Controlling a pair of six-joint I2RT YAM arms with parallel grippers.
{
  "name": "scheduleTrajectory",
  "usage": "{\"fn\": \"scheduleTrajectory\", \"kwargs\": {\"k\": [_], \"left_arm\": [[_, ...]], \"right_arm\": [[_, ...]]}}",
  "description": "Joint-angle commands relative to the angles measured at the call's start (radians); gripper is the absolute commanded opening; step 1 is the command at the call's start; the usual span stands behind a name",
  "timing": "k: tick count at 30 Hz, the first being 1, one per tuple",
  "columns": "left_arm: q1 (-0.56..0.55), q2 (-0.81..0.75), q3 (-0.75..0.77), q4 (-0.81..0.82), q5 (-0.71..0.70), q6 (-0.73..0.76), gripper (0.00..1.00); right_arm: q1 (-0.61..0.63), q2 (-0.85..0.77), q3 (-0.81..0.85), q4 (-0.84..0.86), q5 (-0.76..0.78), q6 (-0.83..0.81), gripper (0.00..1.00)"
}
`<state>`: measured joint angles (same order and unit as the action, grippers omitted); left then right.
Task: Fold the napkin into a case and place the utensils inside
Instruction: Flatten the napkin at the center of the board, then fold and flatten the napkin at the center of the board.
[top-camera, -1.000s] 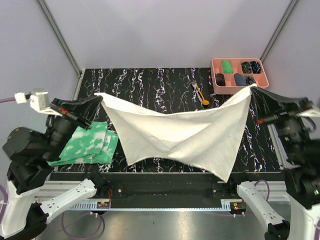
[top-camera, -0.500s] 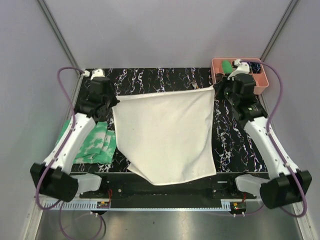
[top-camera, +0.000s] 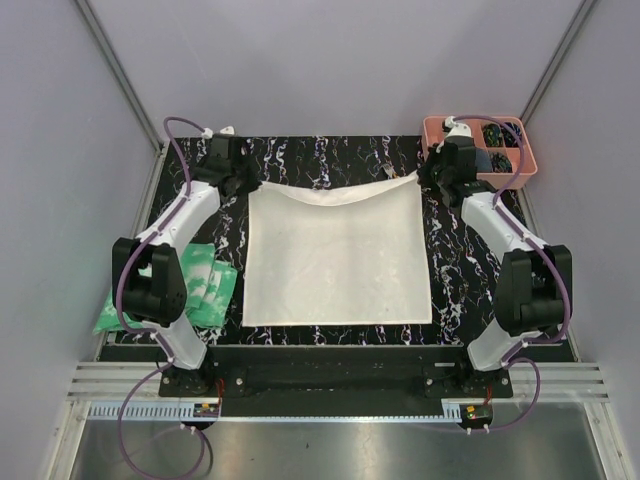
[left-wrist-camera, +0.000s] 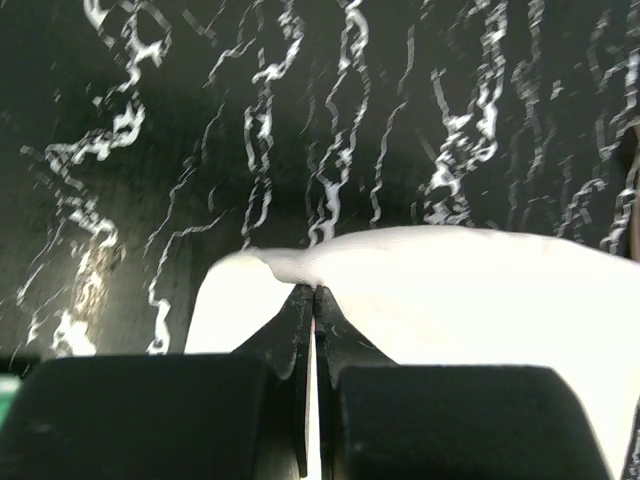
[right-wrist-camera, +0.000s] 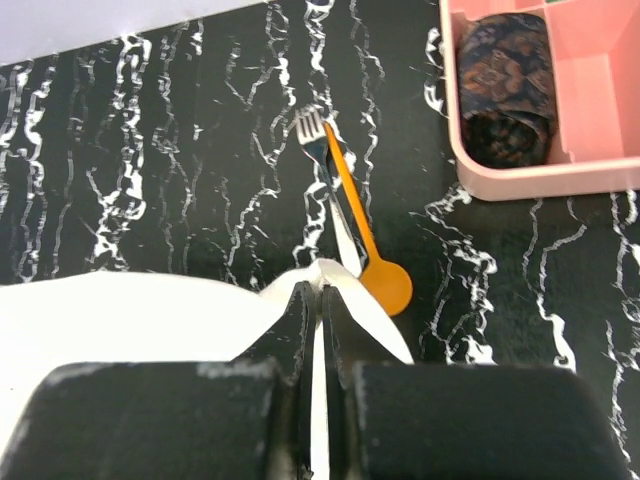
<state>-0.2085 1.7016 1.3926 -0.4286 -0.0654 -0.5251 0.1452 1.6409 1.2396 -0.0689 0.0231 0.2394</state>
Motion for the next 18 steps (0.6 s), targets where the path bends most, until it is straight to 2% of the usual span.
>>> {"fn": "scheduleTrajectory", "kwargs": {"k": [1, 6, 12, 18], "left_arm": [[0.011, 0.003, 0.045, 0.05, 0.053, -0.019, 0.0], [0.011, -0.121, -0.073, -0.03, 0.059, -0.003, 0.0], [0.011, -0.351, -0.292, -0.153, 0.088, 0.045, 0.0], [0.011, -0.546, -0.461, -0.226, 0.142, 0.013, 0.0]], "right_arm": [[-0.002, -0.016, 0.049, 0.075, -0.061, 0.018, 0.0], [-0.002, -0.114, -0.009, -0.126, -0.115, 0.119, 0.0], [-0.002, -0.398, -0.254, -0.325, -0.186, 0.21, 0.0], [-0.002, -0.61, -0.348, -0.537, -0.167, 0.248, 0.0]]}}
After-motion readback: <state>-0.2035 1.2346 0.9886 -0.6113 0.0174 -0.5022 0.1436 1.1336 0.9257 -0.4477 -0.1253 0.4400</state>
